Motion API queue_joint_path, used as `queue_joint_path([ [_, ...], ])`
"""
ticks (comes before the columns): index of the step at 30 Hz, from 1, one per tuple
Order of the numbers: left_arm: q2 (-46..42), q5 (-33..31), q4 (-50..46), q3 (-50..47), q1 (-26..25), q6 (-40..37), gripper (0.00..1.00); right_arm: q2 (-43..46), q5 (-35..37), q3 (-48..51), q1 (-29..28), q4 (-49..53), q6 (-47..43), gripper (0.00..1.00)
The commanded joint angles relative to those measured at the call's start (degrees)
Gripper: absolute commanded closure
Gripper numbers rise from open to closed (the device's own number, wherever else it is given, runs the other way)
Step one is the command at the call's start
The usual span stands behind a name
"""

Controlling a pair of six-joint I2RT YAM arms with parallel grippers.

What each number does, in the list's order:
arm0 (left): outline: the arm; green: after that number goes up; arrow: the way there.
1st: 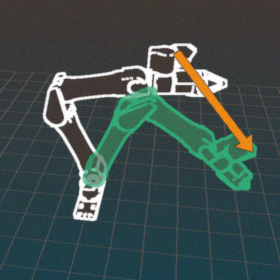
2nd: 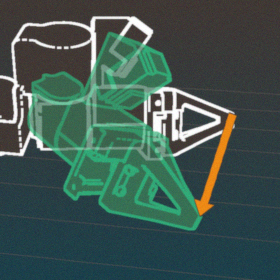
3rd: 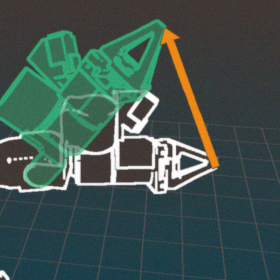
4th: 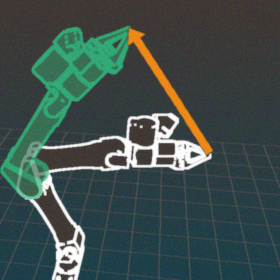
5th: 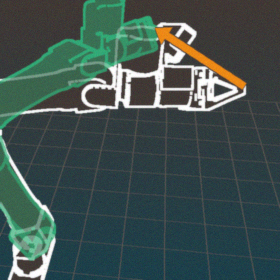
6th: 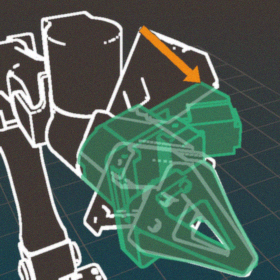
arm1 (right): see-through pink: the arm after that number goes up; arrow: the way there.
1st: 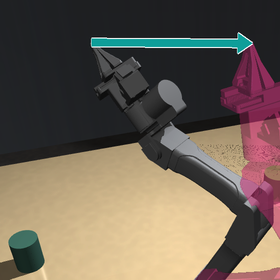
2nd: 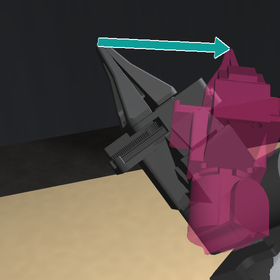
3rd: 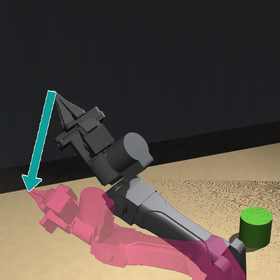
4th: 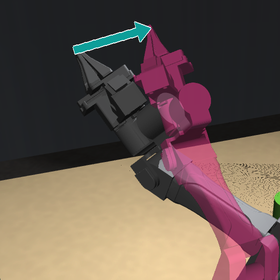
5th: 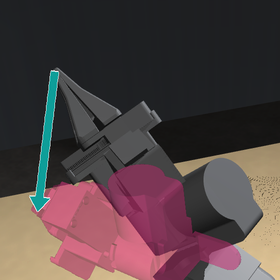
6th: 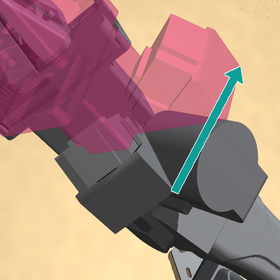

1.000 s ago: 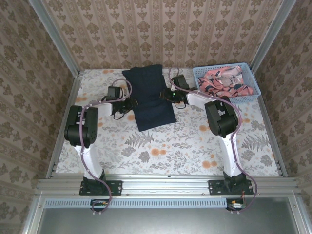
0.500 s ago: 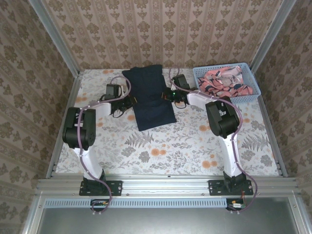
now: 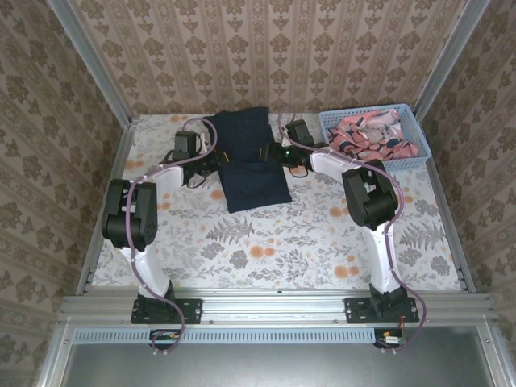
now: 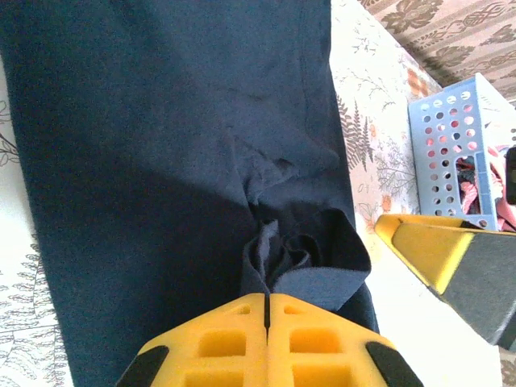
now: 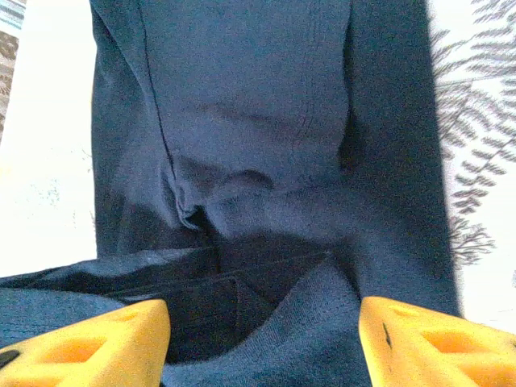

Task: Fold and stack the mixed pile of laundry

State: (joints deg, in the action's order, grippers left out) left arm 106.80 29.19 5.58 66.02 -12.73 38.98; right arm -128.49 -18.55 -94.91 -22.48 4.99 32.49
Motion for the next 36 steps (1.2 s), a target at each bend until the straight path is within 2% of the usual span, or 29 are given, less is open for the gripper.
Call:
queue_joint_path([
  [1, 0.86, 0.95, -0.09, -0.07, -0.19, -0.76, 1.0, -3.61, -1.02, -3.39, -1.34, 2.88, -1.1, 0.35],
  [5, 0.62, 0.89, -0.2, -0.31, -0.19, -0.75, 1.0, -6.51, 0.22, -6.36, -2.01, 5.01, 0.02, 0.42],
  [7, 0.51, 0.8, -0.31, -0.5, -0.17, -0.79, 1.0, -6.6, 0.52, -6.34, -1.96, 4.35, 0.7, 0.59],
  [9, 0.42, 0.82, -0.39, -0.53, -0.19, -0.79, 1.0, -5.85, 0.82, -6.22, -1.84, 3.81, 1.07, 0.84],
  [11, 0.29, 0.78, -0.46, -0.49, -0.19, -0.84, 1.0, -4.39, 1.93, -6.01, -1.78, 3.63, 1.0, 1.0],
  [16, -1.25, 0.89, -0.44, -0.77, -0.41, -0.68, 1.0, 0.72, 4.32, -4.89, -1.6, 5.28, 0.07, 1.0],
  [21, -1.85, -1.27, -0.61, -0.42, -0.19, -2.05, 1.0, 6.29, 8.54, 0.1, -1.61, 2.12, -0.1, 1.0],
  [24, 0.6, -2.11, 0.16, 1.17, 0.36, -2.58, 1.0, 4.09, 9.1, -2.68, -1.4, 2.38, -0.39, 1.0],
  [28, 5.76, -2.86, 0.13, 5.55, 0.96, -3.36, 1.0, -4.48, 7.96, -11.37, -1.11, 3.16, -0.5, 1.0],
  [29, 7.14, -3.84, 0.04, 6.6, 1.02, -3.64, 0.98, -6.9, 7.8, -14.16, -0.96, 3.54, 0.2, 0.96],
  [30, 8.58, -4.6, -0.93, 8.05, 1.19, -3.5, 0.63, -9.19, 7.61, -17.31, -0.62, 4.91, 1.25, 0.65],
  [31, 9.52, -5.12, -2.26, 9.17, 1.43, -2.83, 0.19, -10.53, 8.02, -19.65, -0.19, 6.71, 2.57, 0.38],
  [32, 9.91, -5.44, -2.99, 9.74, 1.63, -2.46, 0.0, -10.94, 7.82, -20.98, 0.26, 7.51, 3.78, 0.21],
  [33, 9.15, -6.56, -3.22, 9.17, 1.51, -2.45, 0.0, -9.93, 7.65, -19.87, 0.54, 6.22, 4.32, 0.01],
  [36, 3.94, -11.02, -4.7, 6.27, 0.54, -5.88, 0.0, -3.86, 8.98, -12.51, 0.43, 2.39, 3.37, 0.0],
])
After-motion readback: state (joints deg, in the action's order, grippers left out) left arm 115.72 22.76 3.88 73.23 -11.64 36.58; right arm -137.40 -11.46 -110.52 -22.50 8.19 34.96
